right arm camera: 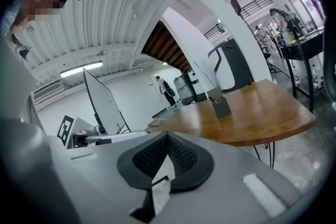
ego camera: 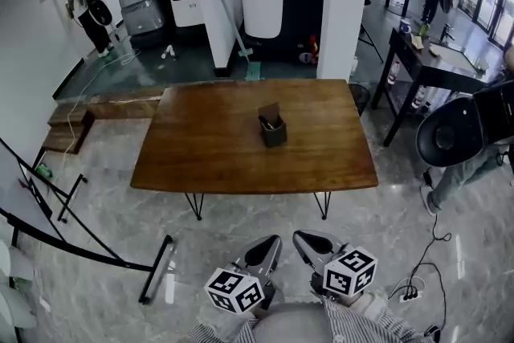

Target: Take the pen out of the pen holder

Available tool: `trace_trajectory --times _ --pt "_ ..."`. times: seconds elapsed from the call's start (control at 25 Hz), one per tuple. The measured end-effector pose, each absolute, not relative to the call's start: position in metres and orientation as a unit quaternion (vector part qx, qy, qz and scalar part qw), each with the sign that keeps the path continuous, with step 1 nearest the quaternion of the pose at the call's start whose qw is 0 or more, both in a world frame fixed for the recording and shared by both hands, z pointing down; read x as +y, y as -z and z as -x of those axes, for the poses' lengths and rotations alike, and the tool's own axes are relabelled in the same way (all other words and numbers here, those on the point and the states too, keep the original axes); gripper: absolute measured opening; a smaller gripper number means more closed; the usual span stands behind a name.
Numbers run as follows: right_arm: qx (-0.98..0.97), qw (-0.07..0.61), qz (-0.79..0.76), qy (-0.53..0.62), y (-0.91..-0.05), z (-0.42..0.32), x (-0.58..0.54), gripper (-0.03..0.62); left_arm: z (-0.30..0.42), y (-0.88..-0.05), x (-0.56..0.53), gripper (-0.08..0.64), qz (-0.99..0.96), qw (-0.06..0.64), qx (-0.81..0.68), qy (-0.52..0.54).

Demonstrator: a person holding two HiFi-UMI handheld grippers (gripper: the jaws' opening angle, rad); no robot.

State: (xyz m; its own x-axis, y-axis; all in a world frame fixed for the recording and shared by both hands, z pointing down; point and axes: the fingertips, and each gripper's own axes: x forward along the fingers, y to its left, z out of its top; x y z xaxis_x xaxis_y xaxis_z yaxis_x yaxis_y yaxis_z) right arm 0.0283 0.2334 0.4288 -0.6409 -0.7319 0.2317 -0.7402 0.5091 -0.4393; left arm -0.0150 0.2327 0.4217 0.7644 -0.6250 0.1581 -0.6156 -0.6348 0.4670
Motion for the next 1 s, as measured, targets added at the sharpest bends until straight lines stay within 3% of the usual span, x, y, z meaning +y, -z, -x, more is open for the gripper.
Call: trace_trajectory --times 0.52,1.0 --pt "-0.853 -0.027 -0.457 -0.251 -0.415 -0.017 0.073 0.0 0.032 -0.414 0.076 0.008 -0.914 0.234 -0.331 -0.01" --pt "-0.838 -0.022 -0.463 -0.287 -0.44 -0.015 0.046 0.0 0.025 -0.444 0.049 0.008 -0.912 0.282 -0.297 -0.034"
